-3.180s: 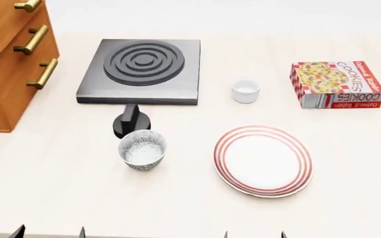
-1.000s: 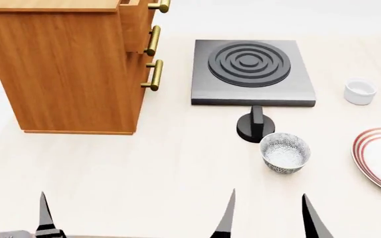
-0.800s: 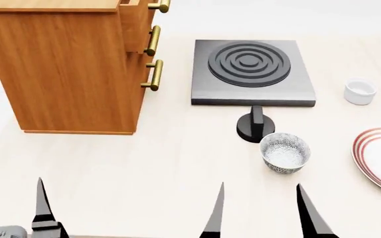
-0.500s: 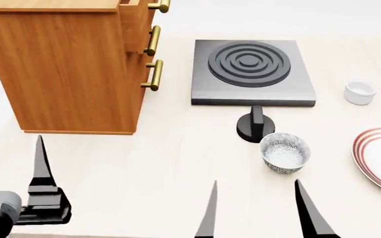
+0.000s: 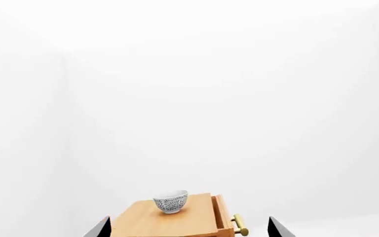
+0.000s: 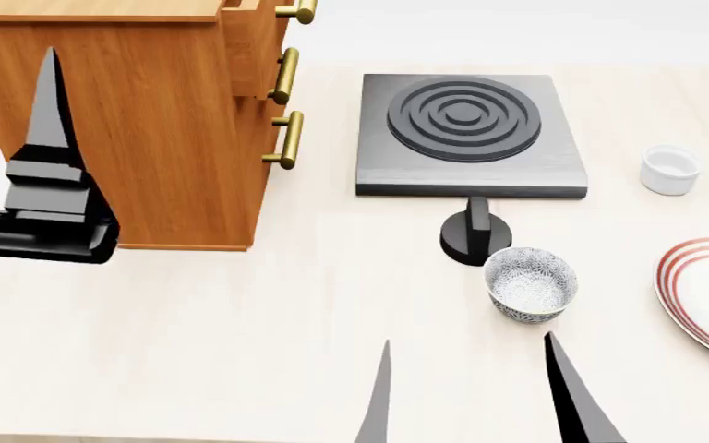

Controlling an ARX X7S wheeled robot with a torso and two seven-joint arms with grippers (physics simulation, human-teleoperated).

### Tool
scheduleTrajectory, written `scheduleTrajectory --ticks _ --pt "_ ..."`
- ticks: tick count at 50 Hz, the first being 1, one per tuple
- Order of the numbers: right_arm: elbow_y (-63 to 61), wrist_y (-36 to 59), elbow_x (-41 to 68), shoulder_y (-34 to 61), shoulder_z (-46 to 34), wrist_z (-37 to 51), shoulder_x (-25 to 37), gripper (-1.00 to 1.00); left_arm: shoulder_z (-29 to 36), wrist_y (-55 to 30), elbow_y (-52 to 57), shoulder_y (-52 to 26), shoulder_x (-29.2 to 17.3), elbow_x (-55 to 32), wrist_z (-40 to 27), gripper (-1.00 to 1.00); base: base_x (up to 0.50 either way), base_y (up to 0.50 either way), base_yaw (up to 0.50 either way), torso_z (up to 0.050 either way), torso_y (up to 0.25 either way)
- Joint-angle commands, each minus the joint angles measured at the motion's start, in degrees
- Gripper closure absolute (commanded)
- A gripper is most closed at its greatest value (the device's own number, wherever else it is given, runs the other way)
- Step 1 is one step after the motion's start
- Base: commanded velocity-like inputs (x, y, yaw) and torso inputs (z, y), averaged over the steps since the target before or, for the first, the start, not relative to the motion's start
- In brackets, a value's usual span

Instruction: Pick the akita bowl on the wooden cabinet and place it on the plate.

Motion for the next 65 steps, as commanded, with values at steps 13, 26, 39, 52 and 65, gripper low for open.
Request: scheduleTrajectory --ticks 13,26,39,52,65 --pt "-0.03 -5.32 -1.96 -1.28 -0.67 -2.35 1.03 -1.00 -3.48 -6.50 -0.37 -10.85 -0.19 -16.77 -8.56 -1.00 0.32 0.00 0.00 0.000 0.000" --pt "0.12 -4.21 -0.61 -0.80 -0.41 -1.81 1.11 -1.00 -7.12 -10.68 -0.32 -11.24 1.74 -21.83 -10.33 -1.00 0.40 0.00 0.00 0.000 0.000" --pt "0.05 -3.00 -1.47 -0.27 -1.43 -1.40 1.45 -1.00 -10.77 -8.24 -2.08 -8.53 1.94 -24.39 -11.23 -1.00 0.00 0.00 0.00 0.000 -0.018" --pt "0.01 -2.70 -1.10 0.09 -1.64 -1.14 1.77 -1.00 -10.64 -7.07 -2.59 -8.53 1.21 -26.60 -12.30 -1.00 0.00 0.00 0.00 0.000 -0.250" --pt "0.31 -3.19 -1.04 0.02 -1.94 -0.95 2.16 -1.00 -10.92 -6.13 -2.06 -9.21 0.57 -28.21 -14.86 -1.00 0.00 0.00 0.00 0.000 -0.205"
